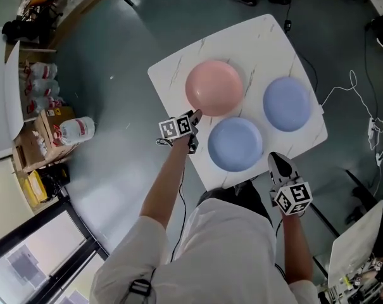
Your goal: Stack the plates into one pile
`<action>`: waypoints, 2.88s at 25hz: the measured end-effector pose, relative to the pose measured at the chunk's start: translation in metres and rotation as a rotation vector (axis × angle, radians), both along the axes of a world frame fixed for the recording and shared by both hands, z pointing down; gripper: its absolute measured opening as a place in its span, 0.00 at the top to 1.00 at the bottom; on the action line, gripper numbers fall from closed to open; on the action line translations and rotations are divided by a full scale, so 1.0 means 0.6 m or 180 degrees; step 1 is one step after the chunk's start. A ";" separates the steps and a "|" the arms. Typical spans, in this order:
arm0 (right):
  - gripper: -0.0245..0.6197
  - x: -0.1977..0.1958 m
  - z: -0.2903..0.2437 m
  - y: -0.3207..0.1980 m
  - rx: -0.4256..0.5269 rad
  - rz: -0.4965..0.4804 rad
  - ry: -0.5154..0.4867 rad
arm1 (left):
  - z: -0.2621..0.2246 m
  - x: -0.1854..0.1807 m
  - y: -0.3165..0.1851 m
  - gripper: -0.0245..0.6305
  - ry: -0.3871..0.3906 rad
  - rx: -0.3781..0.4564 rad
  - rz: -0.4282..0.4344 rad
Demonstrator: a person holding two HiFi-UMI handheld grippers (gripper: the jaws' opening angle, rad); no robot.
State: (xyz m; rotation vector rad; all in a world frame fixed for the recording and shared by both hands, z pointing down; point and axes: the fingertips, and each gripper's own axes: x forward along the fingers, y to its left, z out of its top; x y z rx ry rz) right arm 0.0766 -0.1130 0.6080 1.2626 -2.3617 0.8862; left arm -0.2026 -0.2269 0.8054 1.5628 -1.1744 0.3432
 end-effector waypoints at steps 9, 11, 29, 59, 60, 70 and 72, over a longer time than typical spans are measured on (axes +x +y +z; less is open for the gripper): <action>0.92 0.021 0.027 0.002 -0.0108 0.0137 0.0073 | 0.075 -0.003 -0.038 0.67 0.0425 -0.0403 -0.0599; 0.92 0.023 0.031 0.003 -0.0126 0.0155 0.0080 | 0.083 -0.005 -0.040 0.69 0.0413 -0.0466 -0.0651; 0.92 0.000 0.036 0.024 -0.0098 0.0105 0.0249 | 0.099 -0.023 -0.047 0.92 0.0639 -0.0884 -0.1211; 0.92 0.075 -0.034 0.149 0.0210 0.0083 0.0270 | -0.034 0.038 0.198 0.92 0.0831 -0.0622 -0.0975; 0.92 0.083 -0.034 0.153 0.0205 0.0103 0.0270 | -0.031 0.047 0.207 0.92 0.0857 -0.0616 -0.0949; 0.92 0.110 -0.034 0.204 0.0192 0.0156 0.0316 | -0.006 0.105 0.295 0.91 0.0827 -0.0748 -0.0705; 0.92 0.113 -0.033 0.211 0.0175 0.0153 0.0335 | -0.011 0.110 0.305 0.91 0.0729 -0.0789 -0.0680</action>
